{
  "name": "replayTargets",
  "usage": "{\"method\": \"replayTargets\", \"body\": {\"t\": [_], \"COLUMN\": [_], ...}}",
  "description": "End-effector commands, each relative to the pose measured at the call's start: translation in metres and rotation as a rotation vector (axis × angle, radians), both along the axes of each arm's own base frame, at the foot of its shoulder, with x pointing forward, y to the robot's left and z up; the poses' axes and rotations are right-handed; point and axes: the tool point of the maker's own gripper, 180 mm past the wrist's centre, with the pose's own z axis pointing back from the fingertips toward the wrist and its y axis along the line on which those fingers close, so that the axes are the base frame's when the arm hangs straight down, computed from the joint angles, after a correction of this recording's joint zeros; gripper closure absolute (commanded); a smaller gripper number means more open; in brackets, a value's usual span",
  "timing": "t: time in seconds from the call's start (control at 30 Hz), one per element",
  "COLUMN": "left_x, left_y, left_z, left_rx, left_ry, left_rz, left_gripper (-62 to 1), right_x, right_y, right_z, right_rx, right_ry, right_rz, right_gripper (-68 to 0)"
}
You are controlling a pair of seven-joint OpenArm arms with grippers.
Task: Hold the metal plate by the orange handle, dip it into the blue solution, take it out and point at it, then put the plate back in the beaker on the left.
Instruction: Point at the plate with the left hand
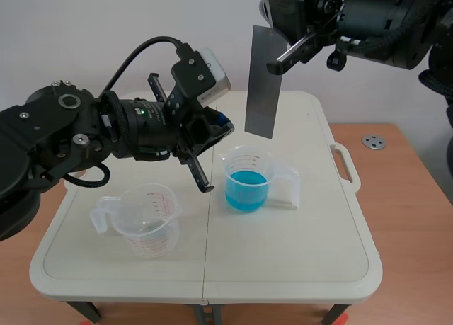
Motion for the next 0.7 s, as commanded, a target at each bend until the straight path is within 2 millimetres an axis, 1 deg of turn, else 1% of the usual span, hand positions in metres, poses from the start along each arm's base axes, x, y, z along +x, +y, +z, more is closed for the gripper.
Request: {"method": "replayTargets", "body": {"t": [0.0, 0.2, 0.43, 0.67], "left_x": [0.0022, 0.0023, 0.0033, 0.0035], "left_y": [-0.0038, -0.0034, 0.0002, 0.0006], "left_z": [0.0103, 0.0094, 0.0017, 0.0012], "left_rx": [-0.019, -0.017, -0.008, -0.007], "left_ry": [-0.023, -0.021, -0.003, -0.002], "left_rz": [-0.001, 0.001, 0.01, 0.011], "left_gripper": [-1.7, -1.7, -1.7, -1.7], "right_x": [-0.0011, -0.0013, -0.0013, -0.0014], "right_y": [0.0009, 0.0011, 0.0011, 0.0012], "right_z": [0.0151, 0.0156, 0.0156, 0.0159], "right_rx": [0.016, 0.019, 0.019, 0.022], "right_ry": [-0.044, -0.044, -0.044, -0.044], "right_rz": [0.014, 0.016, 0.016, 0.017], "right_gripper": [-1.3, -1.3, -1.3, -1.3]}}
